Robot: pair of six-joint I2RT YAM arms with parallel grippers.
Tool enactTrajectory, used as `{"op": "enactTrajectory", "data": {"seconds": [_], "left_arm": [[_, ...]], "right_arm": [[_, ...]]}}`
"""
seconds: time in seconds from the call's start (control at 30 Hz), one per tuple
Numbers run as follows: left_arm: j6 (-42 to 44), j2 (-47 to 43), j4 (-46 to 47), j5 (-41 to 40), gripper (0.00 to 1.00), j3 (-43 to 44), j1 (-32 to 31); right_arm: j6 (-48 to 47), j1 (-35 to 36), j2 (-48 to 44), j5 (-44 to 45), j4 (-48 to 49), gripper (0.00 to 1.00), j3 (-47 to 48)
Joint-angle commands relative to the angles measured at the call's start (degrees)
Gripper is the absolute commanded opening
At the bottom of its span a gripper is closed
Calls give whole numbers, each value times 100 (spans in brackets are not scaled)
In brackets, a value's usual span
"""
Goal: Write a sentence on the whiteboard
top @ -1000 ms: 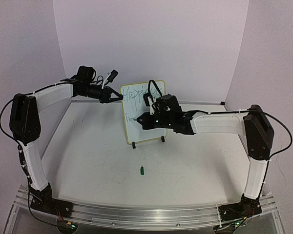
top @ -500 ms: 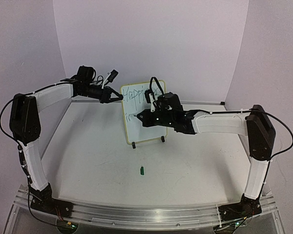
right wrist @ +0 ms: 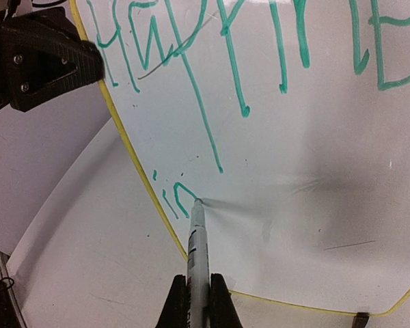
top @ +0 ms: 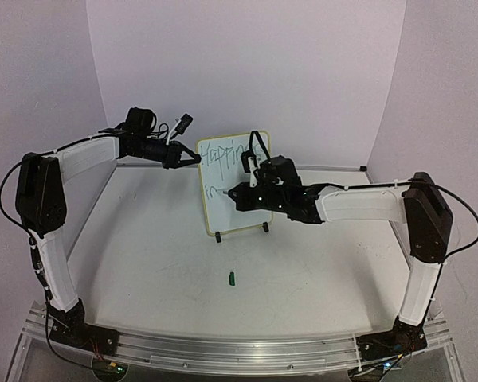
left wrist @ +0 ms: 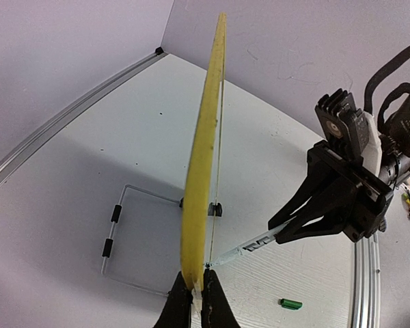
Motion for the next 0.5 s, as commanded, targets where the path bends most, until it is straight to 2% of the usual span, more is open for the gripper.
{"op": "enactTrajectory", "data": {"seconds": [0.0,0.47], "left_arm": [[114,88,-628,-165,0,-209,-141],[106,71,-626,-185,0,-216,-148]], "right_arm": [[88,-74,-117,148,90,0,-48],[145,-76,-31,75,55,0,-175]]}}
